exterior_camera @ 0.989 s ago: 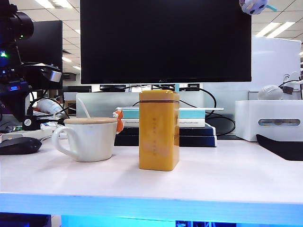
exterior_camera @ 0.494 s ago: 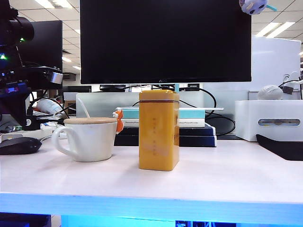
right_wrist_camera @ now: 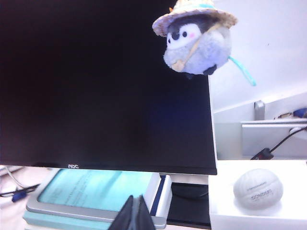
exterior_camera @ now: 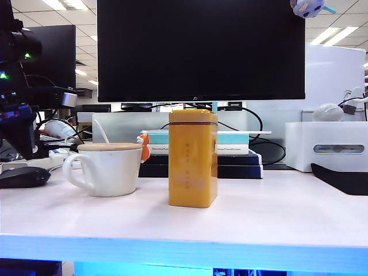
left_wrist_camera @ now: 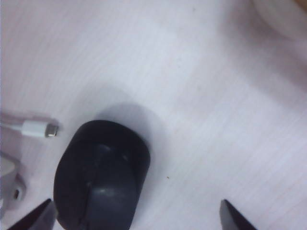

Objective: Place the black mouse on the black mouse pad.

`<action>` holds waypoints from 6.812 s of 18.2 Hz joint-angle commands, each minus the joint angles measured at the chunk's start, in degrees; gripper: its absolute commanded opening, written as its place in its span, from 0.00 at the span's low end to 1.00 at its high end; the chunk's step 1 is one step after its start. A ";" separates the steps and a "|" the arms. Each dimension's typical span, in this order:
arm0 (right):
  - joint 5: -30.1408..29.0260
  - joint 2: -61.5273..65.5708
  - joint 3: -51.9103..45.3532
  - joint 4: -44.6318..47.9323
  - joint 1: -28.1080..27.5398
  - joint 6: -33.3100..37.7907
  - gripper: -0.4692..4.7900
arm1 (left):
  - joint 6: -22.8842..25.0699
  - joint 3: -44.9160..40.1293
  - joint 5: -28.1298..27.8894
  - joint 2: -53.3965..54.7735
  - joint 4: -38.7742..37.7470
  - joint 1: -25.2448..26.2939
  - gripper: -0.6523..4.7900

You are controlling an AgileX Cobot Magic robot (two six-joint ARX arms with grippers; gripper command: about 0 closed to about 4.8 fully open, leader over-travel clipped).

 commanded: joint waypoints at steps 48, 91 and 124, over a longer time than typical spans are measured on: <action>-4.76 -0.31 0.31 4.04 -0.07 1.44 0.08 | 1.46 0.63 -8.74 9.84 14.12 1.68 0.50; -4.52 -0.33 4.11 8.22 -0.17 -4.13 0.08 | -27.56 32.26 -0.94 14.19 12.90 -46.84 0.50; -6.10 -0.31 4.22 5.86 -0.13 -2.86 0.08 | -42.86 32.68 -0.11 29.40 -1.38 -48.61 1.00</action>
